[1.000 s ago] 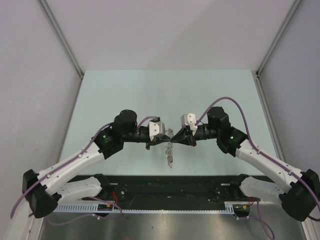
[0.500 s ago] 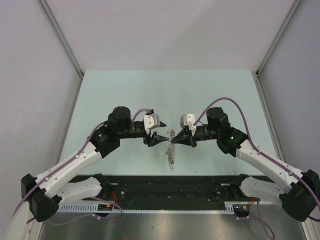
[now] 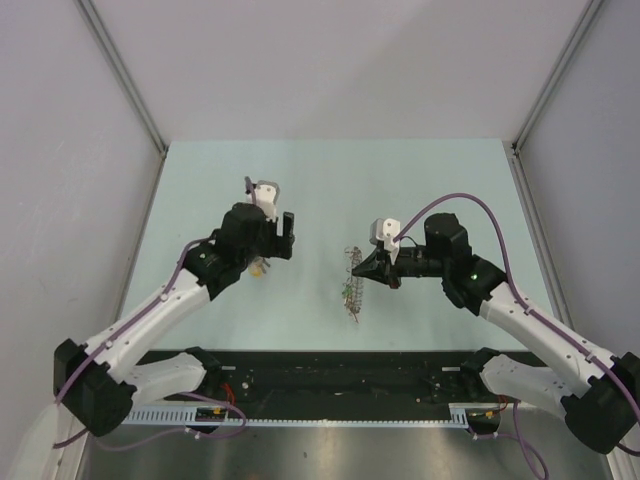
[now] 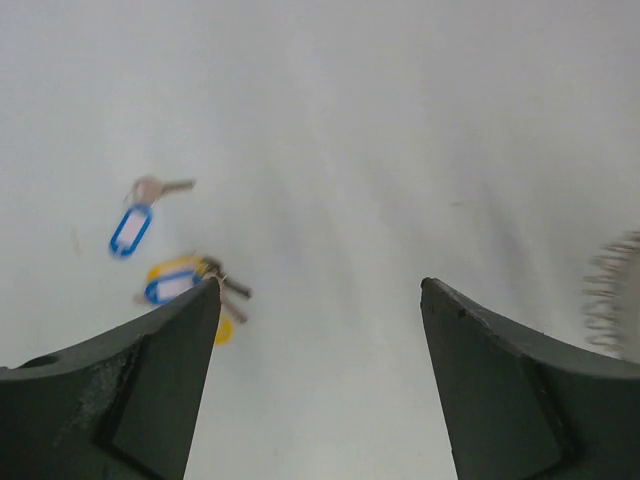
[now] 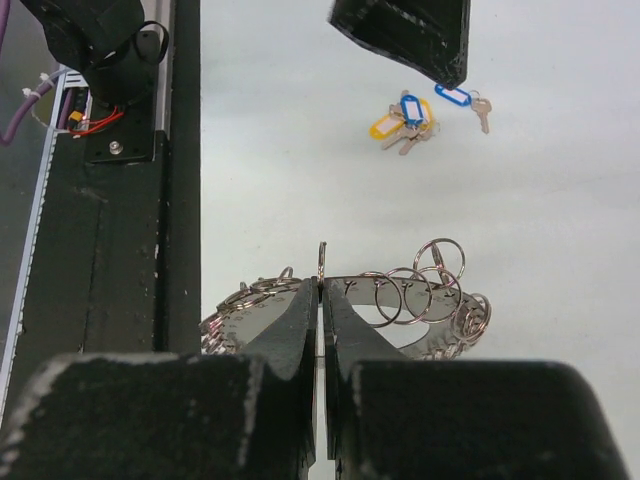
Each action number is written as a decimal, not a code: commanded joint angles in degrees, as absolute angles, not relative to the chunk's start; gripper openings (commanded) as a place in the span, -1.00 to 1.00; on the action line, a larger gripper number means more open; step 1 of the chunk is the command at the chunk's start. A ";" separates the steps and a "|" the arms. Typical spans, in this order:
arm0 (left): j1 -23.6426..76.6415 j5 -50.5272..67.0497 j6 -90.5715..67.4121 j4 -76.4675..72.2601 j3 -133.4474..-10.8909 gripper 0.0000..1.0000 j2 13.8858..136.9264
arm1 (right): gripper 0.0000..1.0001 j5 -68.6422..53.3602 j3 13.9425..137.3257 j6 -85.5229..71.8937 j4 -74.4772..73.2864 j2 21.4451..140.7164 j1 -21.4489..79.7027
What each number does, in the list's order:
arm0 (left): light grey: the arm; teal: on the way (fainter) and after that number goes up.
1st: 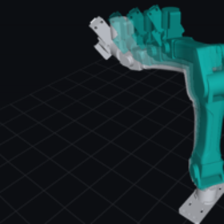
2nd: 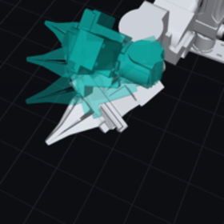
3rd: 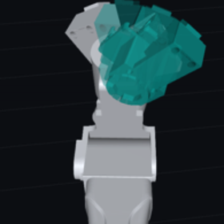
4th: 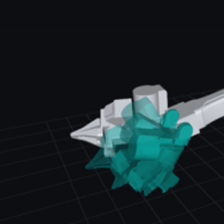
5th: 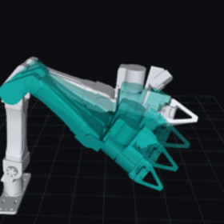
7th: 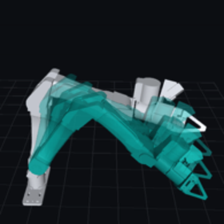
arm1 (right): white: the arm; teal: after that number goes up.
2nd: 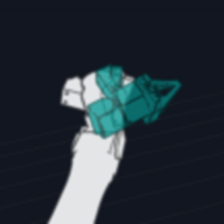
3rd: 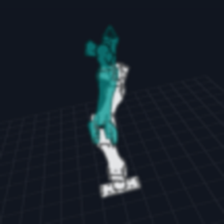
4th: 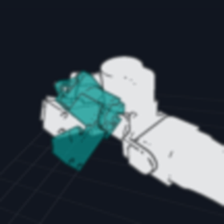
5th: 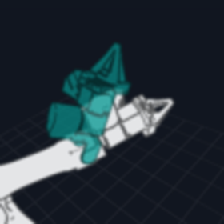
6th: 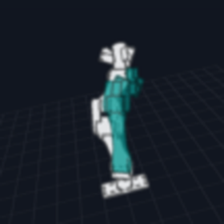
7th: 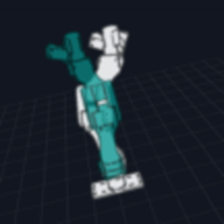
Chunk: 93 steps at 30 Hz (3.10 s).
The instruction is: Put the keys on the keyring
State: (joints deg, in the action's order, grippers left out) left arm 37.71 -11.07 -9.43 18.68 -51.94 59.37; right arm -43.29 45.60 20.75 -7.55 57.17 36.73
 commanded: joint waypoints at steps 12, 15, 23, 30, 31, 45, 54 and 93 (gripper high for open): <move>26.46 -25.49 -36.73 24.88 -51.50 0.26 78.20 | -1.00 -42.80 47.72 18.90 -6.51 53.79 36.48; 25.14 -25.49 -36.74 23.83 -51.94 0.15 81.38 | -1.00 -43.15 47.46 18.63 -6.15 53.26 36.56; 22.85 -23.56 -35.25 20.74 -54.66 0.08 91.31 | -1.00 -44.56 47.02 18.02 -5.27 53.09 36.39; 23.03 -19.34 -34.72 22.94 -58.01 -0.10 96.77 | -1.00 -44.47 46.84 18.11 -5.36 52.56 36.21; 23.29 -19.42 -34.89 23.03 -57.83 -0.11 96.68 | -1.00 -44.47 46.76 18.11 -5.36 52.47 36.21; 27.59 -13.45 -35.07 22.50 -54.23 -0.14 98.08 | -1.00 -44.56 46.58 17.93 -5.27 52.47 36.12; 31.55 -11.25 -34.45 21.89 -51.94 -0.17 96.60 | -1.00 -44.74 46.67 17.93 -5.27 52.56 36.21; 33.05 -10.56 -27.33 25.31 -58.97 -0.24 93.60 | -1.00 -44.56 46.67 17.84 -5.36 52.56 35.51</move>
State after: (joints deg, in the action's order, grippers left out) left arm 33.95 -12.16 -27.88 25.87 -57.60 92.20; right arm -43.57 45.60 18.44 -8.64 53.76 35.88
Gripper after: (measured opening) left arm 0.392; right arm 0.012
